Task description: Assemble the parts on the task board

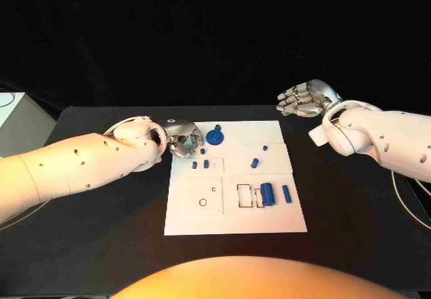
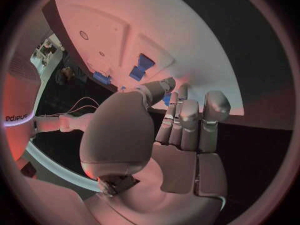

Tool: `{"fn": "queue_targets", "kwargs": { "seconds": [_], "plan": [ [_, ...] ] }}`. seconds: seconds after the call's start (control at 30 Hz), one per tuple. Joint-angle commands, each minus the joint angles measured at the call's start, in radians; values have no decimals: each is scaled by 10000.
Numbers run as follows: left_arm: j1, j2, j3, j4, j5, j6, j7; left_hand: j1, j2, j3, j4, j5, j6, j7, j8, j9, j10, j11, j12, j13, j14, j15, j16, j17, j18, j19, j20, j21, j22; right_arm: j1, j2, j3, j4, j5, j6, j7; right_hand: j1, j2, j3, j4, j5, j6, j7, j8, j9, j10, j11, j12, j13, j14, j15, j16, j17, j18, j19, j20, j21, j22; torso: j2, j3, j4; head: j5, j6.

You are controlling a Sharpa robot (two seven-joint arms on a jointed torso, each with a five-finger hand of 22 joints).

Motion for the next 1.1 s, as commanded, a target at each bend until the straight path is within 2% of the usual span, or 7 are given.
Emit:
{"fn": "queue_targets", "kwargs": {
  "seconds": [0.03,0.1,0.2,0.3,0.53,0.77,1.1],
  "plan": [
    [3,-181,132,-23,1277,-422,-21,191,101,121,-23,12,178,184,137,19,53,-48,94,52,-212,-52,-181,-356,118,-117,-5,-76,-54,-10,-96,1,109,-1874,759,-223,170,-86,590,-191,-138,609,-180,259,85,843,-325,220,33,971,-397,501,407,146,860,-442,550,233,-8,9,-5,-136,1],
    [3,-346,249,-25,2247,-555,56,247,139,218,-68,11,342,400,272,25,70,-83,344,148,-841,-104,-835,-1490,338,-847,-73,-823,-815,-18,-171,0,188,-2707,901,-333,216,-124,671,-385,-165,809,-292,303,97,1379,-501,290,72,1676,-666,907,731,134,1455,-773,1098,533,-8,9,-9,-238,1],
    [6,-659,425,30,4146,-704,318,94,93,74,0,9,376,451,405,25,67,-108,659,269,-1069,-118,-1204,-2023,439,-1224,-87,-1291,-1248,-49,-305,0,343,-4388,1076,-559,231,-114,623,-728,-143,1161,-491,317,81,2037,-739,175,98,2803,-1010,1657,1384,96,2140,-1281,2221,1256,-15,11,-17,-327,1],
    [9,-951,514,155,5789,-692,746,0,107,-63,68,16,404,480,567,29,-52,-74,913,352,-1805,-97,-2054,-3297,697,-2176,-71,-2489,-2361,-86,-411,-1,498,-5915,1152,-810,127,-135,670,-939,-163,1417,-584,233,23,2394,-883,-105,114,3308,-1161,2384,2113,54,2165,-1513,3264,2052,-22,18,-17,-405,1],
    [5,-1520,592,522,9141,211,2222,-258,278,-496,383,5,326,545,753,3,-220,-10,1224,417,-1961,-14,-2504,-3540,772,-2477,11,-3370,-3075,-249,-692,-3,1137,-8910,1220,-1734,-351,-381,1112,-884,-390,1576,-690,-20,-42,2711,-992,-681,238,3532,-1261,4379,3767,92,1951,-1566,4792,3362,-13,-39,28,-603,1],
    [-30,-1870,604,944,11187,874,3081,-451,212,-956,613,3,248,531,837,-2,-305,-2,1329,432,-2003,16,-2530,-3543,773,-2424,54,-3662,-3298,-429,-750,-18,1803,-10346,1206,-2462,-717,-820,1458,-493,-576,1372,-705,-196,-1,2309,-924,-783,201,3675,-1210,6778,5632,-92,2695,-1511,6270,4999,-12,-14,1,-631,1],
    [-70,-2018,606,1285,12122,1062,3365,-380,258,-1024,618,9,251,518,880,1,-271,-21,1391,447,-1992,1,-2512,-3532,767,-2302,42,-3647,-3292,-581,-516,-66,2064,-10996,1356,-3003,-734,-1032,1782,-270,-587,1282,-701,-228,170,2125,-888,-790,180,3837,-1178,9627,8071,-504,3684,-1497,8606,7778,-3,-42,24,-675,34]
  ]
}}
